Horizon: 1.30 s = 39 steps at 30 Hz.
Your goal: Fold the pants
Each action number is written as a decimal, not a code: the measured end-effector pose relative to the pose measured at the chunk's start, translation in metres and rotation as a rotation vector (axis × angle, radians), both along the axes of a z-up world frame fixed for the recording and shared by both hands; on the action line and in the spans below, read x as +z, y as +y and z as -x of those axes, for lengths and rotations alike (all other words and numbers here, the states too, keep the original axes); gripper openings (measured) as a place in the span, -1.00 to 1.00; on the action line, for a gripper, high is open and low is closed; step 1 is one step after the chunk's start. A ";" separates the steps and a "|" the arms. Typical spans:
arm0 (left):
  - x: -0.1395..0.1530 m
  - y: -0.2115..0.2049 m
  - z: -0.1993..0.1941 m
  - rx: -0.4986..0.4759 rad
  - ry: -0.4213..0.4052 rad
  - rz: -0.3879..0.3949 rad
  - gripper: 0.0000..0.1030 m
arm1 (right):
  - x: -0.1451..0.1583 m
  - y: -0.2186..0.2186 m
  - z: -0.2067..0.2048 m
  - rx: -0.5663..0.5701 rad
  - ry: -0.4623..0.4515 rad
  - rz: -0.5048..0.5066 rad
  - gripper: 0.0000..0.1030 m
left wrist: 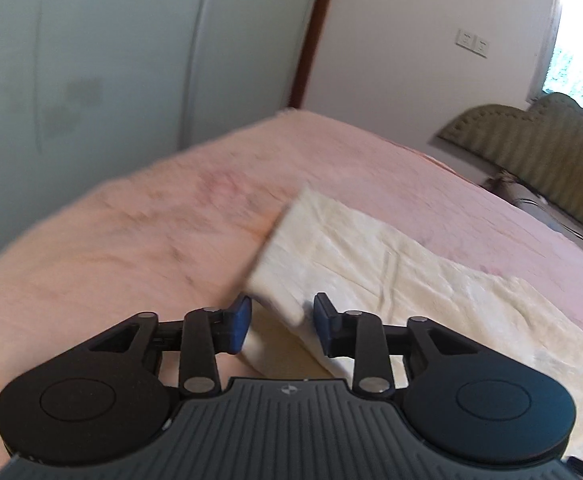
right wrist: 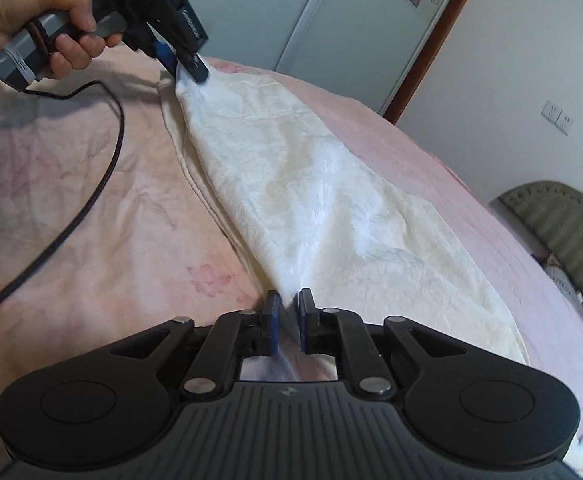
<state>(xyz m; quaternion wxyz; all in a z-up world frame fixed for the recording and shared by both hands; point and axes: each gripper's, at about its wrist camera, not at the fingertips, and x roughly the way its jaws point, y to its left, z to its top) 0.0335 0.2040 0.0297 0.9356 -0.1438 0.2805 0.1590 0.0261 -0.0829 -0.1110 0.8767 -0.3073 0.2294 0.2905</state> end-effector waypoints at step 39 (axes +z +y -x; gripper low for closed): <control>-0.054 -0.332 -0.031 -1.204 -0.083 -0.224 0.35 | 0.021 -0.407 -0.066 -1.201 0.017 -0.421 -0.49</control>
